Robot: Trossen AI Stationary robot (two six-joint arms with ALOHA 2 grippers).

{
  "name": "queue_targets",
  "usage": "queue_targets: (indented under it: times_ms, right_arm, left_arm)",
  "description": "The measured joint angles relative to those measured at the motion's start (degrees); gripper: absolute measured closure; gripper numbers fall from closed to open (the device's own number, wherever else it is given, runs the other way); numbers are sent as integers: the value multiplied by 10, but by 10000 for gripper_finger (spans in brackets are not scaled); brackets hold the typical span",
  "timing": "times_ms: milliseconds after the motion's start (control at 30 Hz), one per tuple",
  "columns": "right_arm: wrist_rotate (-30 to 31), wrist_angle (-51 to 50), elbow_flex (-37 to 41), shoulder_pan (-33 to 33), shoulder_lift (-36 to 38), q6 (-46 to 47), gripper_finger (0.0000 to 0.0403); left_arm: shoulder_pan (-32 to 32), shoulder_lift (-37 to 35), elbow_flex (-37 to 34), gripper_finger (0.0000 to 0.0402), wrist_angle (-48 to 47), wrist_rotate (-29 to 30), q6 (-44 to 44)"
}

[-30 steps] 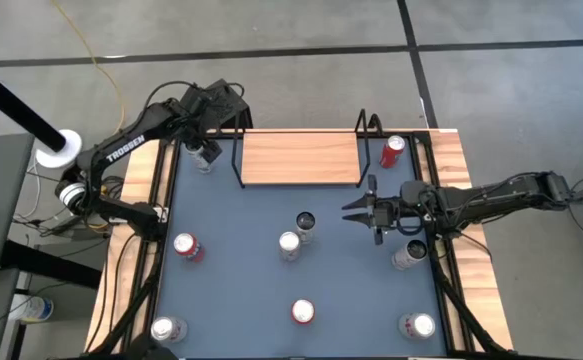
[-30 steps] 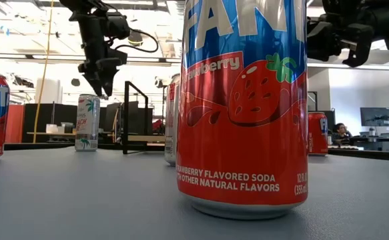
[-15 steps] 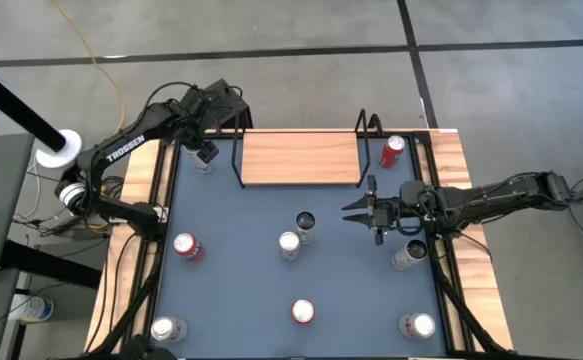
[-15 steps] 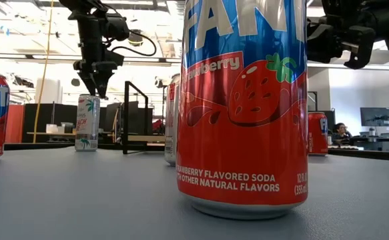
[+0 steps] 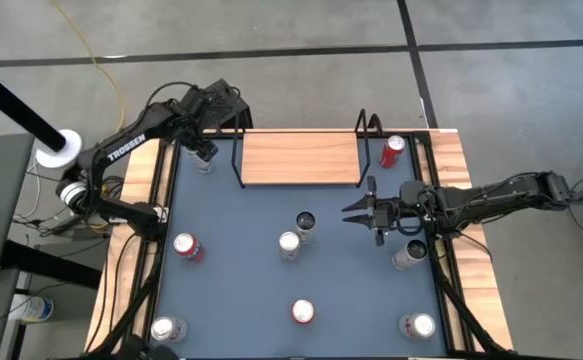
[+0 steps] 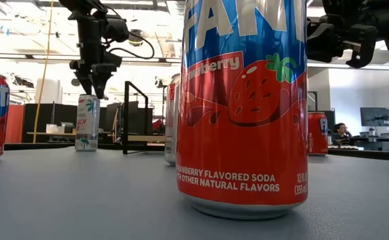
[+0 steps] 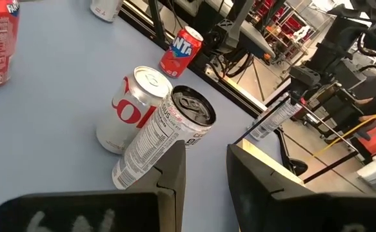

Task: Place canned beverage on shelf
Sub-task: Put the top white-pink soda can on the shelf

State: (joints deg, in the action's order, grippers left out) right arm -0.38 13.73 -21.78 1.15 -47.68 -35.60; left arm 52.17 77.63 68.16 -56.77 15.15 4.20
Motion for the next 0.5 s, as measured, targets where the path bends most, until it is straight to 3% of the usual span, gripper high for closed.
queue_targets:
  times_ms: [500]
  right_arm:
    - [0,-8,0,17,0,12,292]
  left_arm:
    - [22,31,-46,56,24,-37,22]
